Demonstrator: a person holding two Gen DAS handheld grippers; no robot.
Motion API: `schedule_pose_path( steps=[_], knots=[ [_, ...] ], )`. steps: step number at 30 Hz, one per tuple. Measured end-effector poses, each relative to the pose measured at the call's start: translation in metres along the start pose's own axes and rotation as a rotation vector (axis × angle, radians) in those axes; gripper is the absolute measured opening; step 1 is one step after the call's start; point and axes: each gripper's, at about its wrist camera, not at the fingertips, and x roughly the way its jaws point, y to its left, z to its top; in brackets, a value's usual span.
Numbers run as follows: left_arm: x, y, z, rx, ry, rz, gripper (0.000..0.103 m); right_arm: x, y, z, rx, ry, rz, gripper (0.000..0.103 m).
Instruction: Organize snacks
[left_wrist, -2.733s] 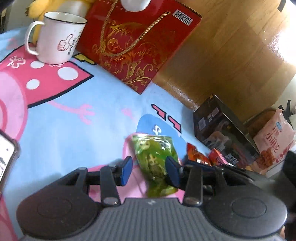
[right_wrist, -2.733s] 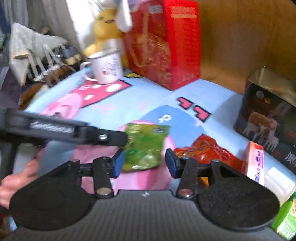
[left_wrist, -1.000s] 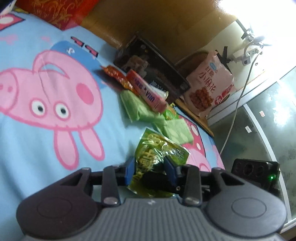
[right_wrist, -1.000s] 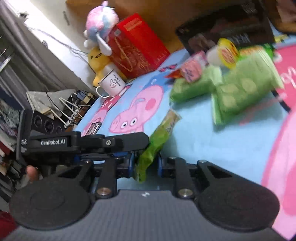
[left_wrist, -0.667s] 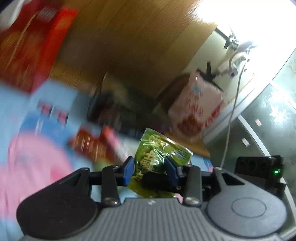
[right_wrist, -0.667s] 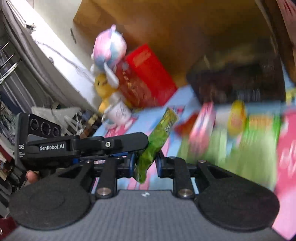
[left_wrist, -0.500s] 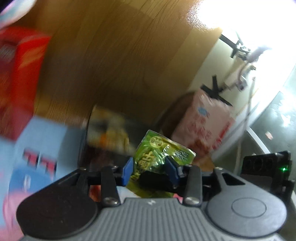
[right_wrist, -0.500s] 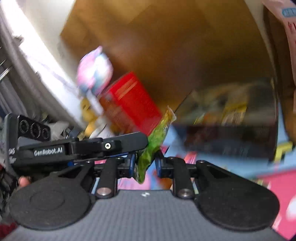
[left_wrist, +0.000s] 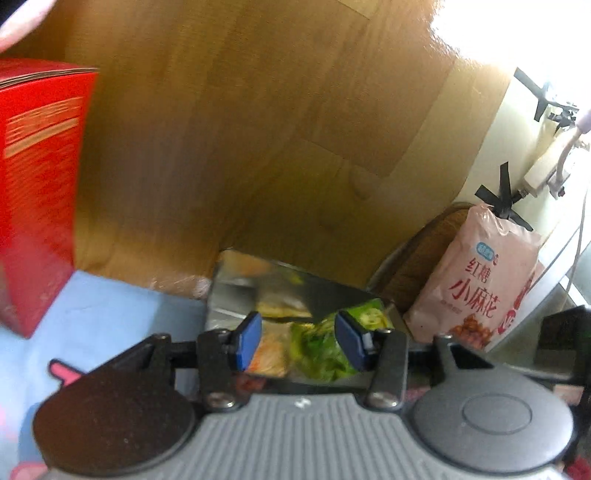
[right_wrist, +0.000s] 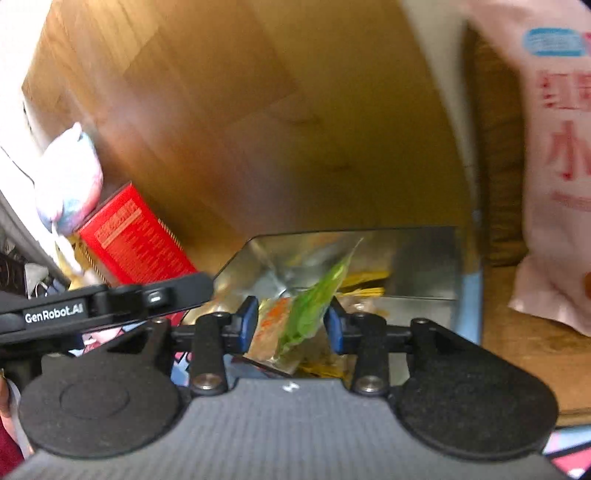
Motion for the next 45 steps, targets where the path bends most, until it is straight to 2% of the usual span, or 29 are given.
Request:
schedule_pose_path(
  steps=[5, 8, 12, 16, 19, 20, 21, 25, 29, 34, 38, 40, 42, 45],
  knots=[
    [-0.029, 0.006, -0.024, 0.015, 0.003, -0.03, 0.045, -0.042, -0.007, -0.018, 0.007, -0.042, 0.039, 0.042],
    [-0.046, 0.007, -0.047, 0.018, 0.02, -0.062, 0.046, -0.071, -0.003, -0.042, -0.007, -0.058, 0.083, 0.042],
    [-0.067, 0.003, -0.081, 0.03, 0.039, -0.115, 0.046, -0.097, 0.003, -0.083, -0.016, -0.068, 0.086, 0.043],
    [-0.082, -0.006, -0.11, 0.027, 0.073, -0.184, 0.046, -0.099, 0.002, -0.119, 0.001, -0.022, 0.022, 0.043],
    [-0.082, -0.011, -0.129, 0.015, 0.106, -0.201, 0.046, -0.092, -0.008, -0.133, 0.088, 0.036, 0.025, 0.043],
    [-0.082, -0.012, -0.135, 0.01, 0.12, -0.201, 0.046, -0.089, -0.009, -0.138, 0.113, 0.051, 0.025, 0.04],
    [-0.081, -0.013, -0.14, 0.003, 0.135, -0.198, 0.046, -0.087, -0.009, -0.142, 0.131, 0.058, 0.031, 0.028],
    [-0.083, -0.005, -0.161, -0.029, 0.182, -0.195, 0.046, -0.098, -0.006, -0.156, 0.21, 0.057, 0.09, 0.025],
    [-0.088, 0.002, -0.176, -0.042, 0.213, -0.187, 0.046, -0.106, -0.004, -0.18, 0.282, 0.102, 0.164, 0.024],
    [-0.105, -0.001, -0.192, -0.021, 0.209, -0.21, 0.047, -0.118, 0.015, -0.204, 0.31, 0.156, 0.256, 0.021],
    [-0.118, -0.004, -0.202, -0.005, 0.22, -0.223, 0.045, -0.129, 0.036, -0.214, 0.21, 0.147, 0.238, 0.027],
    [-0.122, -0.005, -0.204, -0.003, 0.226, -0.231, 0.045, -0.139, 0.049, -0.215, 0.096, 0.114, 0.175, 0.038],
    [-0.128, -0.008, -0.202, 0.016, 0.209, -0.22, 0.047, -0.149, 0.067, -0.217, -0.06, 0.075, 0.088, 0.058],
    [-0.135, -0.01, -0.195, 0.038, 0.167, -0.21, 0.05, -0.157, 0.089, -0.223, -0.266, 0.03, -0.047, 0.064]
  ],
)
